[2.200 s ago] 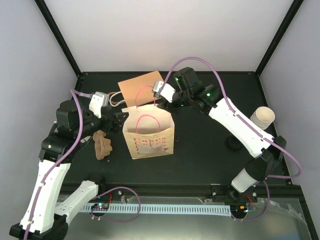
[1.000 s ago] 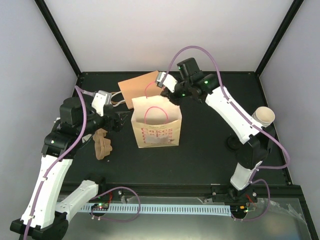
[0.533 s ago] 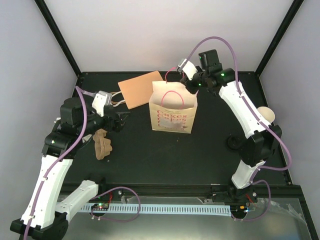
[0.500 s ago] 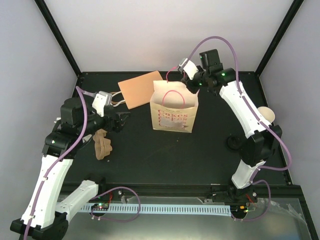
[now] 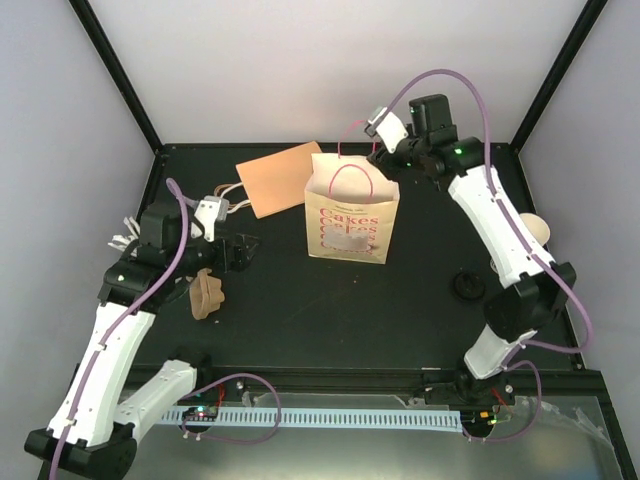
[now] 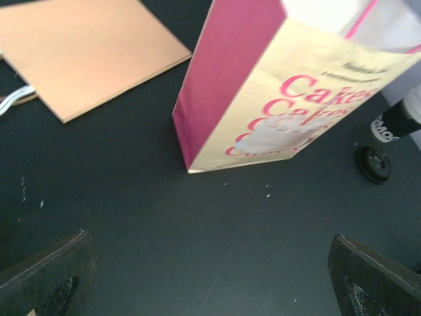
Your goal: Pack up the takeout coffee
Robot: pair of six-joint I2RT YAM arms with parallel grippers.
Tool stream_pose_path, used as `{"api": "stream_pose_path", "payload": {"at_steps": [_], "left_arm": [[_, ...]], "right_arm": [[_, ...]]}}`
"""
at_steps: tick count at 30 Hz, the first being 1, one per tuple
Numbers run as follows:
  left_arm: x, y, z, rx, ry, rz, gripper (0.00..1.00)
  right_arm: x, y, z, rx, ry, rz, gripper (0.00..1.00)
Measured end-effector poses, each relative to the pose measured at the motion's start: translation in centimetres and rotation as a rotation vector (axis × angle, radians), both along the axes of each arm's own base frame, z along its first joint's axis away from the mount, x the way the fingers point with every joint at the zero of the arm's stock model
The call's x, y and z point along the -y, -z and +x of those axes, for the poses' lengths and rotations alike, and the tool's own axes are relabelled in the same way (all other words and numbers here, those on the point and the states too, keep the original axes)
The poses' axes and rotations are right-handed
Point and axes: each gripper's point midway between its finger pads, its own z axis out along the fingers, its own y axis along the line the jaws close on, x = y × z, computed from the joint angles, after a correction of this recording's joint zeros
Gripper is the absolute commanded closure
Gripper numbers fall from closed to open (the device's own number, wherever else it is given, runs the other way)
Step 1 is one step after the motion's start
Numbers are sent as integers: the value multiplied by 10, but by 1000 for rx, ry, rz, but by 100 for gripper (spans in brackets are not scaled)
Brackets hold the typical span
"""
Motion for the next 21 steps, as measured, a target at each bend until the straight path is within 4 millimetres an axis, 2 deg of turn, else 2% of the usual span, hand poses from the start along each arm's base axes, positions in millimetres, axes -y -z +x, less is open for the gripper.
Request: {"api": "stream_pose_path", "payload": {"at_steps": [2, 3, 9, 13, 17, 21], "left_arm": [[-3, 11, 1, -44, -27, 9, 1], [-5, 16, 1, -65, -40, 13, 1], [-12, 49, 1, -183, -109, 32, 1], [-13, 57, 1, -218, -126, 29, 1], [-13, 67, 0, -255, -137, 23, 1], [-12, 82, -3, -301, -146, 16, 1]], "right_arm": [[5, -13, -5, 30, 18, 6, 3], [9, -22, -9, 50, 32, 14, 0], [34, -76, -36, 182, 151, 112, 0], [53, -94, -58, 227, 263, 240, 0], [72, -84, -85, 192, 384, 408, 0], [90, -57, -107, 83, 537, 547, 0]]}}
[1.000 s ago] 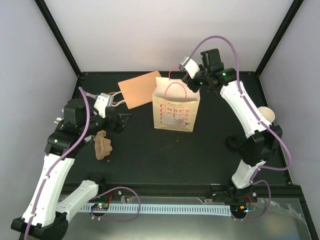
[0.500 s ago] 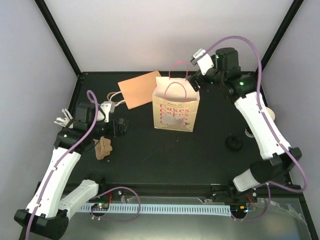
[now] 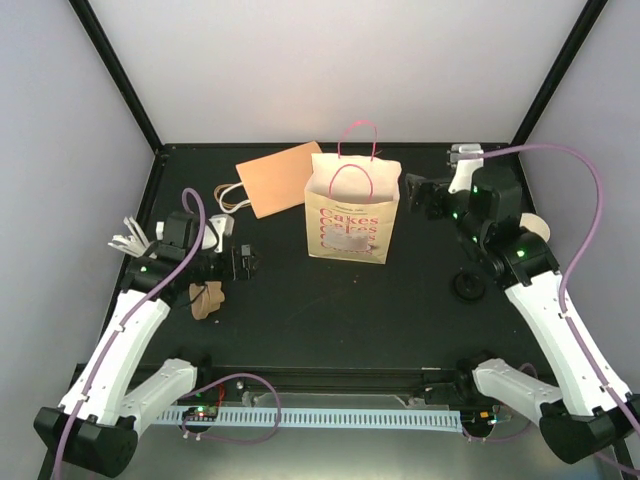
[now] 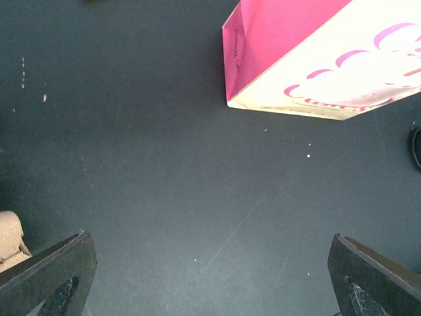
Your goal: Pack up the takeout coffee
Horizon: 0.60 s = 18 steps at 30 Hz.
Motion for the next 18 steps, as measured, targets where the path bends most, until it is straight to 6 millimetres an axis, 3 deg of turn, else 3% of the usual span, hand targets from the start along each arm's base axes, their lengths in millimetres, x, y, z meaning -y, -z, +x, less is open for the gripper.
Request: {"api": "stream_pose_path", "payload": {"at_steps": [3, 10, 18], "left_arm": [[0, 11, -3, -30, -6, -3, 1], [4, 30, -8, -75, -14, -42, 1], [18, 49, -9, -118, 6, -130, 1]], "right_arm": [[6, 21, -8, -82, 51, 74, 0], [17, 95, -33, -302, 124, 114, 0], [35, 124, -46, -372, 195, 48, 0]]}}
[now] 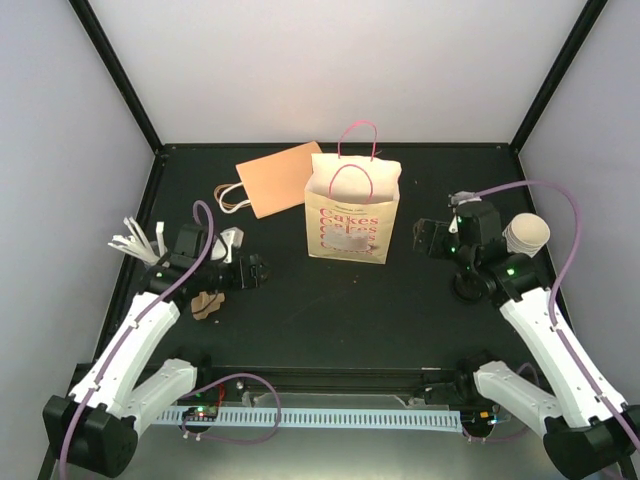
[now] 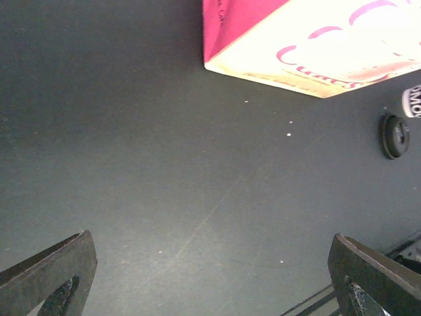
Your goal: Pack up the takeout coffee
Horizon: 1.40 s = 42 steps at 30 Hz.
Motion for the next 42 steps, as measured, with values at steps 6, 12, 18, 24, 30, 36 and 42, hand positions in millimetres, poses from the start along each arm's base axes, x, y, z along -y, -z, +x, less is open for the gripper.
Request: {"api": "stream_pose_path", "payload": {"at_steps": [6, 12, 18, 24, 30, 36, 42], "left_arm": [[15, -3, 6, 11, 46, -72, 1], [20, -8, 14, 47, 68, -88, 1], [23, -5, 19, 72, 88, -96, 1], [28, -3, 20, 92, 119, -114, 1], [34, -4, 19, 93, 152, -150, 1], [38, -7, 17, 100, 172, -172, 1], [39, -8, 17, 107, 177, -177, 1]], "right_arm": [[0, 25, 9, -107, 7, -57, 1], [18, 20, 20, -161, 81, -140, 16], [73, -28, 33, -105, 333, -178, 32], [145, -41, 28, -137, 608, -158, 35], [170, -4, 37, -291, 686, -188, 51], [173, 3, 51, -326, 721, -191, 54], [181, 16, 60, -366, 764, -229, 54]]}}
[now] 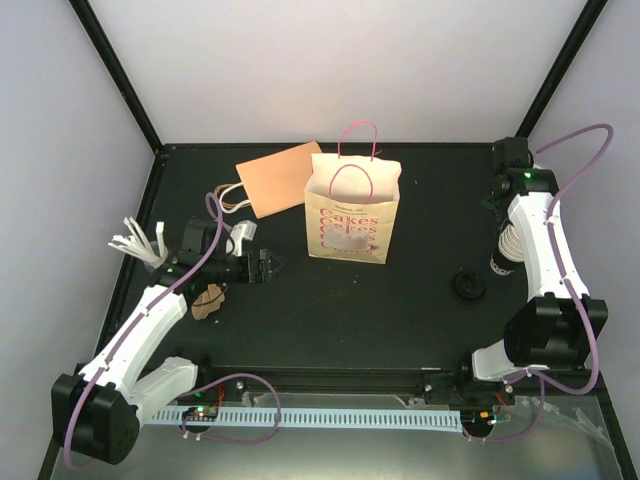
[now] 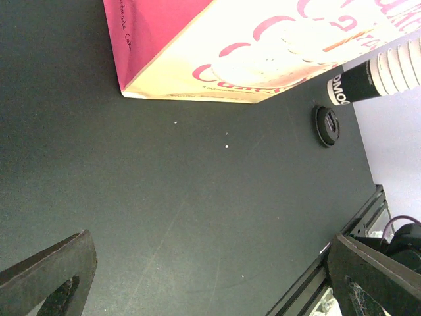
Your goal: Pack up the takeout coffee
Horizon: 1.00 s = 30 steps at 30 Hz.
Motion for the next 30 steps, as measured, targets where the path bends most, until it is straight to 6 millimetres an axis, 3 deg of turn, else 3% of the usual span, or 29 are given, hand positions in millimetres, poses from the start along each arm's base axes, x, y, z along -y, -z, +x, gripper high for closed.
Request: {"api": "stream_pose_path", "payload": {"at_steps": [7, 20, 30], "left_arm": [[0, 1, -1, -2, 1, 0, 1], [2, 2, -3, -9, 12, -10, 1], [2, 2, -3, -10, 13, -11, 1]], "right_arm": [[9, 8, 0, -25, 41, -26, 58], [16, 41, 9, -89, 63, -14, 64], [22, 55, 5, -103, 83, 0, 78]]}}
